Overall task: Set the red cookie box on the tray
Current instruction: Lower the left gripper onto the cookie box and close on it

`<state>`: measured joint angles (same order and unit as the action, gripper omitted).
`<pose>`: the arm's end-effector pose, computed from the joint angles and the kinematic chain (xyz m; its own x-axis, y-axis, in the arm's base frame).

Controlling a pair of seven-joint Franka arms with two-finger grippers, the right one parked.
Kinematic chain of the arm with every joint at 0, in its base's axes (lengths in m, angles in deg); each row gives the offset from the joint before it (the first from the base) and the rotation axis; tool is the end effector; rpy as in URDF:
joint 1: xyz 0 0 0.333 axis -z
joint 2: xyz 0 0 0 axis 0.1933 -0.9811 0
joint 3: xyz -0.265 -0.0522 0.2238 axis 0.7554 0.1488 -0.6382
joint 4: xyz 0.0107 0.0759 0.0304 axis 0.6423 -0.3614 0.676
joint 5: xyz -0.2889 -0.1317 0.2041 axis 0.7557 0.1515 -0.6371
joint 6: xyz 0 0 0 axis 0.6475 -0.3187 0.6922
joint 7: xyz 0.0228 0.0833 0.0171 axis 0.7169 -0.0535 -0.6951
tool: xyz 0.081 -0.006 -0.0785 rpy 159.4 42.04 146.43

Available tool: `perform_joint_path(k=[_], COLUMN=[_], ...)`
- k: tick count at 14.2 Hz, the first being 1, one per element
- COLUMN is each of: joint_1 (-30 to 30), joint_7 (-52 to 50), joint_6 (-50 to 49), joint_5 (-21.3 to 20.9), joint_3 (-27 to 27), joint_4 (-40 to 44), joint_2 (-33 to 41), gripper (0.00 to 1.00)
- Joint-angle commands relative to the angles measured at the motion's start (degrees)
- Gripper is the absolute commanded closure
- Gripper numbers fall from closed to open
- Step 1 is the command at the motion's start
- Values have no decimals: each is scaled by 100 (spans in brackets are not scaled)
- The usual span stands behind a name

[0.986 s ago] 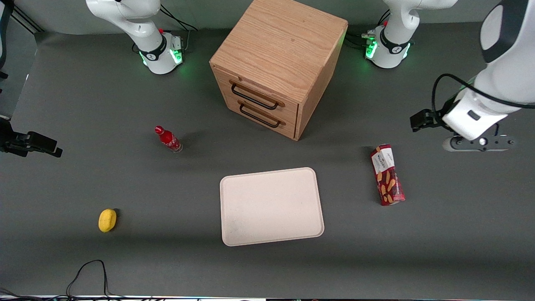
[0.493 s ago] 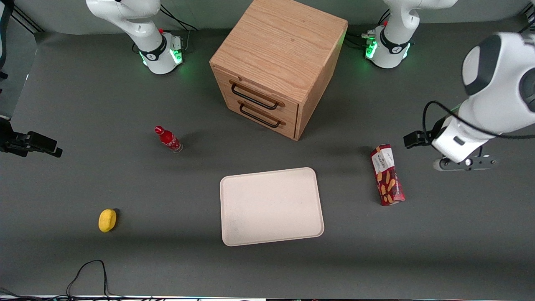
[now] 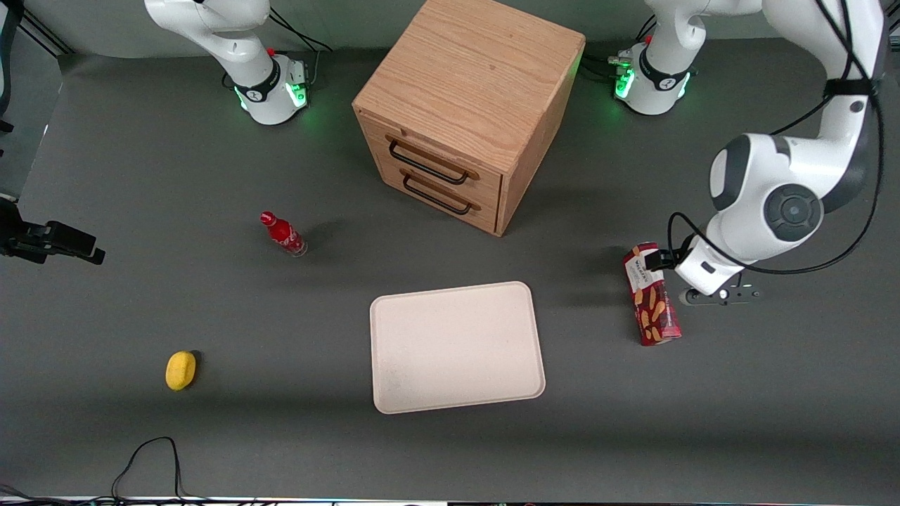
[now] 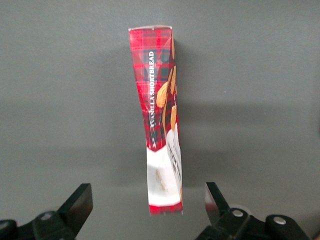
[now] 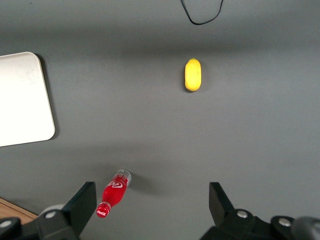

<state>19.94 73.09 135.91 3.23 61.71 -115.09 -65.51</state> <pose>0.5733 -0.0923 0.3536 0.9924 0.0440 -0.1147 0.0428 -0.9990 -0.0131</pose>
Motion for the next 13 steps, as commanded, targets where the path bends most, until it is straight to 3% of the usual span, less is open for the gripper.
perform_joint_path(k=[1, 9, 10, 13], joint_1=[8, 17, 8, -1], joint_7=[-89, -98, -98, -98], joint_6=[465, 1072, 1072, 1020], joint_5=[20, 20, 20, 20], joint_3=[-4, -4, -4, -4], joint_4=[-109, -100, -100, -82], joint_2=[-302, -699, -690, -690], gripper=[0, 0, 9, 58])
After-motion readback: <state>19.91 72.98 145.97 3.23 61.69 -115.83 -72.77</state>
